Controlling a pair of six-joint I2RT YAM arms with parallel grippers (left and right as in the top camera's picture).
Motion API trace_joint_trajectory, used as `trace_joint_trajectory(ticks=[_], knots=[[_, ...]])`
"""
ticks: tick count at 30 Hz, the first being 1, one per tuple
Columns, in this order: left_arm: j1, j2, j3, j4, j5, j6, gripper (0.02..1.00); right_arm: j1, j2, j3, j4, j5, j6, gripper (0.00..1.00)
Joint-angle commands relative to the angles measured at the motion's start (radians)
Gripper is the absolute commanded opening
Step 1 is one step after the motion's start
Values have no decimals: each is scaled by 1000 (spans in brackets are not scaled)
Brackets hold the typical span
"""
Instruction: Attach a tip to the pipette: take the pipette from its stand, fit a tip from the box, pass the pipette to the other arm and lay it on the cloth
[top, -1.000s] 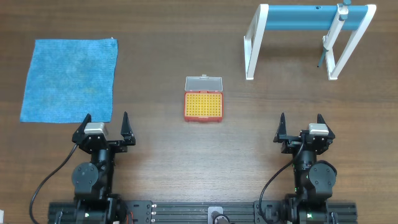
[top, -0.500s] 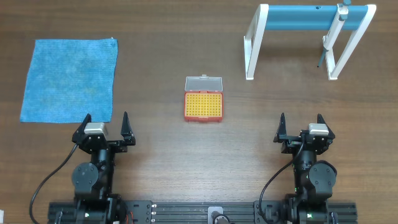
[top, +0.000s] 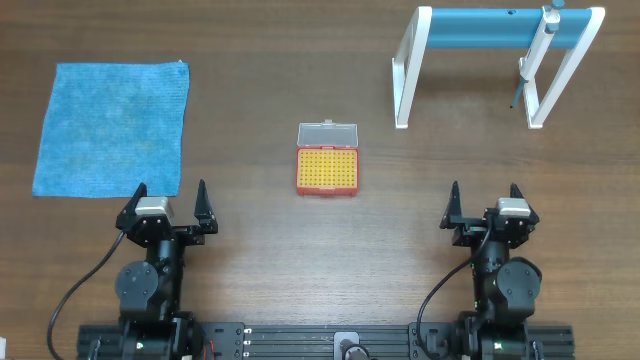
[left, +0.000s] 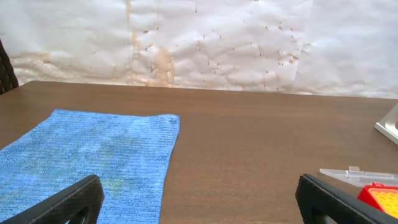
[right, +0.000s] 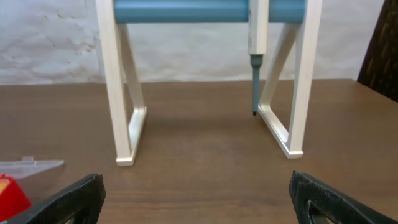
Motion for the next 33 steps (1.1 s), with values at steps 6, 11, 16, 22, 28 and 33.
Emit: trace_joint_trajectory(ticks=[6,11,16,22,28,33], knots=[[-4,-10,-2,-5,-23,-16,998,-160,655,656,-183,-111,-241,976],[-4,-10,-2,-5,-23,-16,998,-378,971,858,-230,-589,-380,976],[-4,-10,-2,-5,-23,-16,998,-550,1239,949,-214,-858,-391,976],[-4,-10,-2,-5,-23,-16,998,-514,1380,981,-73,-860,-360,976],[-4,-10,-2,-5,-23,-16,998,-475,1479,981,139,-786,-257,982],[-4,-10,-2,-5,-23,-16,998,-406,1516,981,194,-595,-156,998]])
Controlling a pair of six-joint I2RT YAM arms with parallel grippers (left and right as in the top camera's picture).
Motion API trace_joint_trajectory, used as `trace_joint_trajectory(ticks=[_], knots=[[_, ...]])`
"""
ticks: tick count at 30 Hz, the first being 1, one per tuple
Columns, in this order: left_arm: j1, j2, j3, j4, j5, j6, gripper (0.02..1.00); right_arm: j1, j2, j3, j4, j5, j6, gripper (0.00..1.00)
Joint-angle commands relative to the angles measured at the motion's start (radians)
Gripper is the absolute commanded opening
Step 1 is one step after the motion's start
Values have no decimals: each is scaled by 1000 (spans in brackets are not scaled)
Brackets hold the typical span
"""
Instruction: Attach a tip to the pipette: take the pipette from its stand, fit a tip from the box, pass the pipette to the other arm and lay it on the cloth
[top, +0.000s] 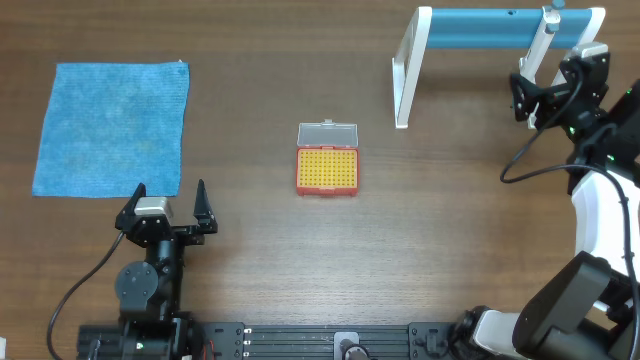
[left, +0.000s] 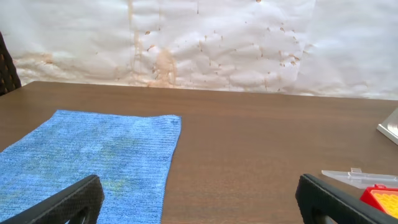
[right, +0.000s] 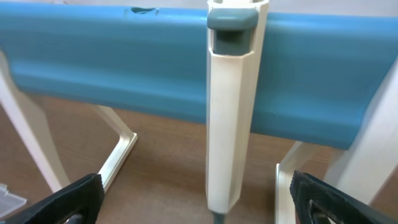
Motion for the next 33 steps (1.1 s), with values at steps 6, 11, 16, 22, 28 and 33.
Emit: trace_joint_trajectory(ticks=[6,11,16,22,28,33], knots=[[-4,-8,-2,-6,-16,-16,998,87,49,16,48,286,156,969],[-4,-8,-2,-5,-16,-16,998,96,85,16,101,304,167,963],[-4,-8,-2,-5,-16,-16,998,101,109,16,147,304,167,928],[-4,-8,-2,-5,-16,-16,998,110,112,16,171,304,167,748],[-4,-8,-2,-5,-16,-16,998,110,112,16,172,302,167,555],[-4,-8,-2,-5,-16,-16,998,119,112,16,172,302,167,415]])
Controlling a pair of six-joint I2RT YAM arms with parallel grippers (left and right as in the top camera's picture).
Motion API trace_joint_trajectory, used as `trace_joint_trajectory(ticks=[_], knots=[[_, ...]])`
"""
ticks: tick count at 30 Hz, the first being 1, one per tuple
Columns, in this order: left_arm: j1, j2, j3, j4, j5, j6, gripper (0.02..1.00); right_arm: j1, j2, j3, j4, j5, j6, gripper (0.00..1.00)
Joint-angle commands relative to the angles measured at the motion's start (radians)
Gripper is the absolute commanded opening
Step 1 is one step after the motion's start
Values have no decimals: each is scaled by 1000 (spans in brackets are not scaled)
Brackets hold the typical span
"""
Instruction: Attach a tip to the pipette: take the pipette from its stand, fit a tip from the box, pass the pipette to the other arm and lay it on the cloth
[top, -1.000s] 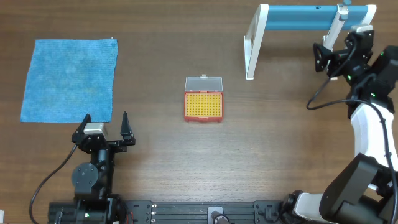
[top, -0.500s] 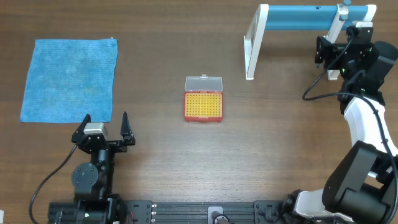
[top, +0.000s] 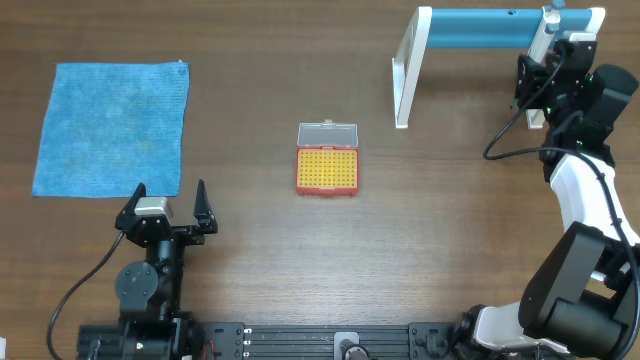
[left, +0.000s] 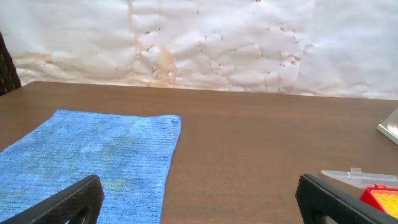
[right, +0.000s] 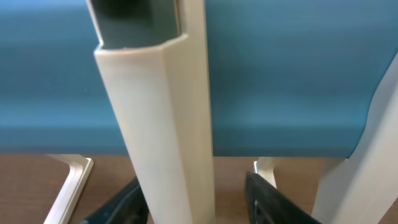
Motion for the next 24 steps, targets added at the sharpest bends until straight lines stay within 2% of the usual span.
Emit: trace_joint_trajectory(ticks=[1,12,13,15,24], knots=[[-4,-8,-2,-5,-16,-16,998,13,9,16,3,6,1,402],[-4,-8,-2,-5,-16,-16,998,13,9,16,2,6,1,187],[-4,-8,-2,-5,-16,-16,998,13,9,16,2,6,1,121],[-4,-8,-2,-5,-16,-16,998,13,9,16,2,6,1,84],[-4,-8,-2,-5,-16,-16,998,13,-48,16,1,6,-23,80]])
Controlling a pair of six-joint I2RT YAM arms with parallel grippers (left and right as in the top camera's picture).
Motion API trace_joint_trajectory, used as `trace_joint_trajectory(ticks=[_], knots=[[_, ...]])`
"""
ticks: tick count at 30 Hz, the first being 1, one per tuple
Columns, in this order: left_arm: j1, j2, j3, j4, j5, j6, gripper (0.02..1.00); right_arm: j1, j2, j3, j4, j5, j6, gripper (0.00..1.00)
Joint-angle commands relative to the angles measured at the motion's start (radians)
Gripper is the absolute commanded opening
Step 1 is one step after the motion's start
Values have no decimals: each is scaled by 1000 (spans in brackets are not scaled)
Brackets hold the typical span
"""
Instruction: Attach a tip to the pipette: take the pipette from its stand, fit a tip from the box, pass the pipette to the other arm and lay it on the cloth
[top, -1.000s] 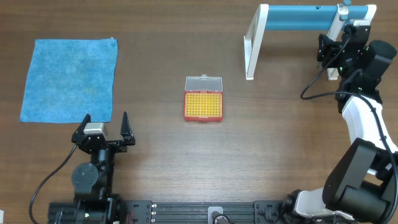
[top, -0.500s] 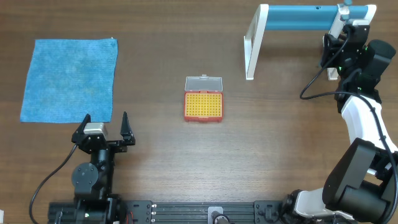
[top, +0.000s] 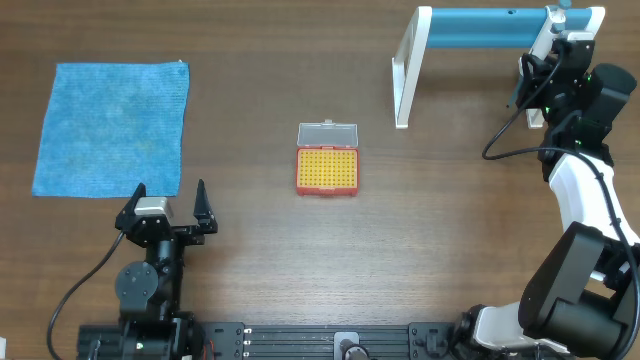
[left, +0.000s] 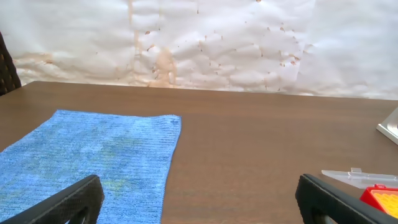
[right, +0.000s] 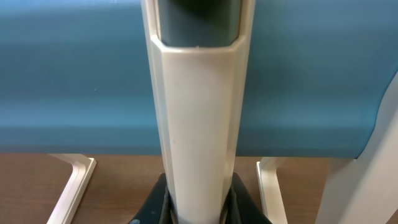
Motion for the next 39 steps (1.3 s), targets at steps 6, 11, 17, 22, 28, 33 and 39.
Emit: trace_joint_trajectory(ticks=[6,11,17,22,28,33,39], knots=[[-4,-8,-2,-5,-16,-16,998,6,-165,16,2,6,-22,80],[-4,-8,-2,-5,-16,-16,998,8,-299,16,26,-272,42,77],[-4,-8,-2,-5,-16,-16,998,183,-329,-83,326,-523,298,77],[-4,-8,-2,-5,-16,-16,998,512,-329,-241,502,-411,326,77],[-4,-8,-2,-5,-16,-16,998,735,-294,-435,706,-193,303,75],[-4,-8,-2,-5,-16,-16,998,774,-249,-490,711,-193,123,75],[-4,-8,-2,-5,-16,-16,998,815,-120,-490,723,-192,-50,75]])
